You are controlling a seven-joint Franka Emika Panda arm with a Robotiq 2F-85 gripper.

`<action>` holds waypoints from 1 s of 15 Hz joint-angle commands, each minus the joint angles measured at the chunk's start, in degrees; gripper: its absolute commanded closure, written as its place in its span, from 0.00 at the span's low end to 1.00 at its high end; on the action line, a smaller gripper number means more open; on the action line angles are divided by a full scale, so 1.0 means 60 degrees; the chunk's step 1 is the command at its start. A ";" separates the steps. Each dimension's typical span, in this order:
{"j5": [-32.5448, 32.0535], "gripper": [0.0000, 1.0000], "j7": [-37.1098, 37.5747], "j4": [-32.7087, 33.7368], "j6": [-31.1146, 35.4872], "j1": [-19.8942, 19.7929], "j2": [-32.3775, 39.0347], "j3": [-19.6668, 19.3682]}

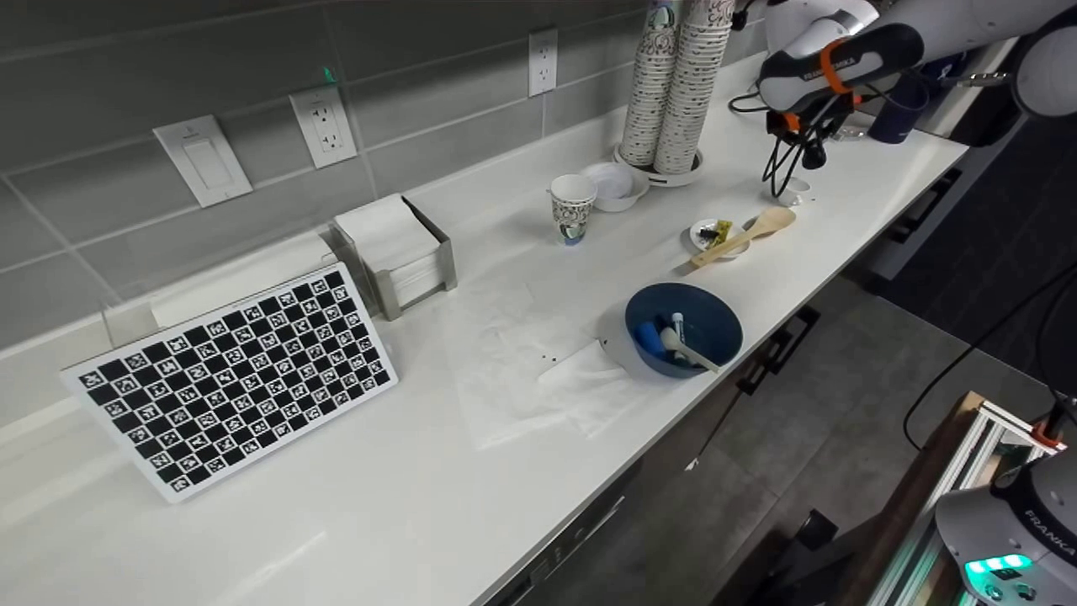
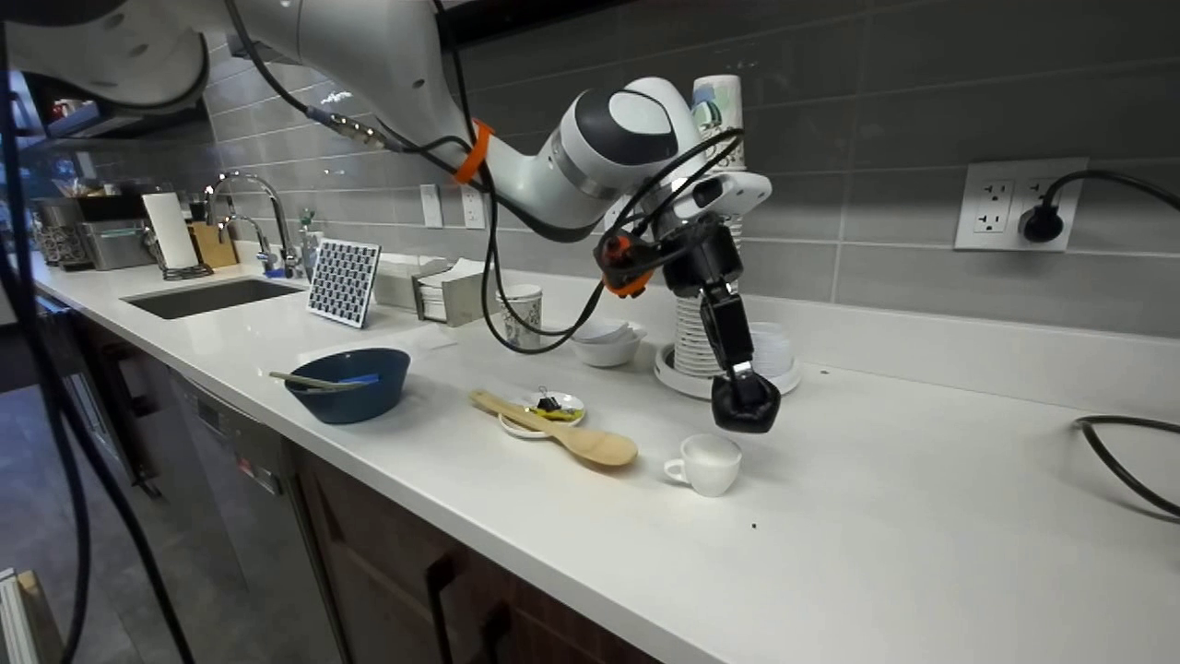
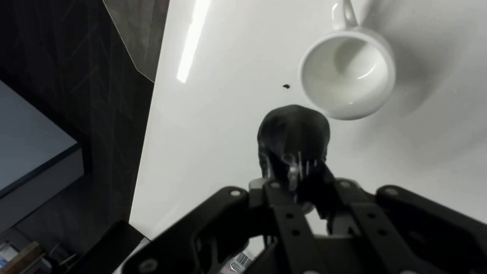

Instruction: Put the black object inside the small white cup

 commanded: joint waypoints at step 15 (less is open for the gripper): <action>-0.0037 0.95 -0.0930 0.0662 -0.1412 0.0037 0.0078 0.0249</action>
